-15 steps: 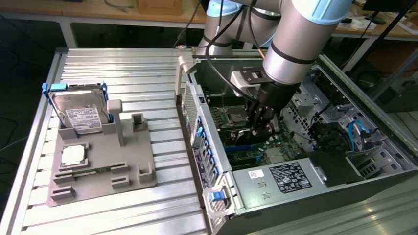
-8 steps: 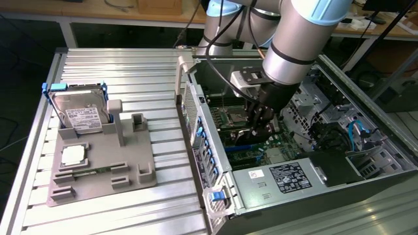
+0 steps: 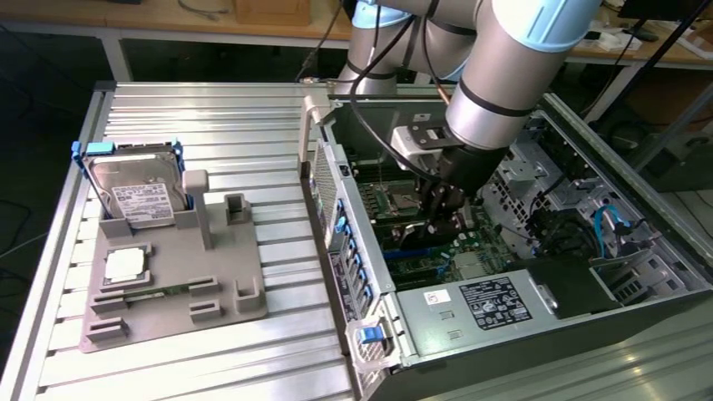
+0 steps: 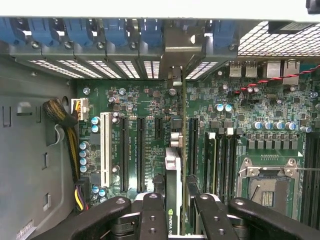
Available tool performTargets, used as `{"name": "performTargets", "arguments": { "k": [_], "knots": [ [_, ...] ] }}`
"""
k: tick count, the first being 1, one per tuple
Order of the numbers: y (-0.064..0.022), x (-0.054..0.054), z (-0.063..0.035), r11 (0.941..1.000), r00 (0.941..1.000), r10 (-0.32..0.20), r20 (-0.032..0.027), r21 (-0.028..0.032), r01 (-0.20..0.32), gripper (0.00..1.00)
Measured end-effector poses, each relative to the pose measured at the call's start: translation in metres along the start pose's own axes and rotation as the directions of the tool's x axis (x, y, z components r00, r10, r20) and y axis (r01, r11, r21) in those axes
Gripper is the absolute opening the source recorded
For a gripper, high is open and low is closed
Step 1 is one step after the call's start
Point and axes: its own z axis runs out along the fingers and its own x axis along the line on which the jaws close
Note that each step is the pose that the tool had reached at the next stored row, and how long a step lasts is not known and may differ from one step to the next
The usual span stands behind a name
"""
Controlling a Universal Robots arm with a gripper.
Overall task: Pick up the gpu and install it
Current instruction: 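Insert the gpu into the slot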
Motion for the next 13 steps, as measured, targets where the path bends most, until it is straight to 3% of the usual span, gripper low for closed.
{"name": "performTargets", "arguments": {
  "k": [13],
  "knots": [
    [-0.0001, -0.0050, 0.0031, 1.0000, 1.0000, 0.000, 0.0005, 0.0002, 0.000, 0.27]
  ]
}}
